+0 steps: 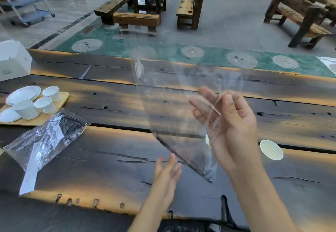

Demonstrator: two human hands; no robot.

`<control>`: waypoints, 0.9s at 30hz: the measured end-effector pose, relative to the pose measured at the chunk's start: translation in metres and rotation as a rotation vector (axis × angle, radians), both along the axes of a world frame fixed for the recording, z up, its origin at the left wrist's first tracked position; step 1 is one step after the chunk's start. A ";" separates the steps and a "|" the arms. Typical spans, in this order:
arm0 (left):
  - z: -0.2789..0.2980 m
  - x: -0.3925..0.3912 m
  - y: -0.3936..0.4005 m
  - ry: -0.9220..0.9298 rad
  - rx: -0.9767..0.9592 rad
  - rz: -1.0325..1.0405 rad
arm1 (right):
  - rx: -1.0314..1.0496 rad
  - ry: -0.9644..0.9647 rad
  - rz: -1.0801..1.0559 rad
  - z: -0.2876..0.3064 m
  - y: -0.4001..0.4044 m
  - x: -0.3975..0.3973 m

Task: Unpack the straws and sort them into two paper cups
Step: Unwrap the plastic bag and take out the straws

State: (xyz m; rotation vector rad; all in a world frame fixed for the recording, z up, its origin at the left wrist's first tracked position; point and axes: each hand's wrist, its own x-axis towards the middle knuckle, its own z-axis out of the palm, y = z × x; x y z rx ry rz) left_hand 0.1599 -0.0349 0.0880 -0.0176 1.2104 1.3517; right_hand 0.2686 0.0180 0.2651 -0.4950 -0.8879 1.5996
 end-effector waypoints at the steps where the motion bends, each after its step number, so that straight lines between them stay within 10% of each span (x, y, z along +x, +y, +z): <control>1: -0.002 0.005 0.002 -0.123 0.050 -0.023 | -0.013 0.031 -0.003 0.001 0.000 -0.001; 7: -0.008 -0.012 0.008 -0.453 0.304 0.016 | -0.061 0.069 -0.165 -0.003 0.006 0.024; 13: 0.003 -0.045 0.000 -0.086 0.318 0.062 | -0.091 -0.055 -0.257 -0.022 0.011 0.075; 27: 0.024 -0.080 -0.008 0.205 0.397 0.045 | 0.392 -1.119 -0.300 -0.028 0.027 0.128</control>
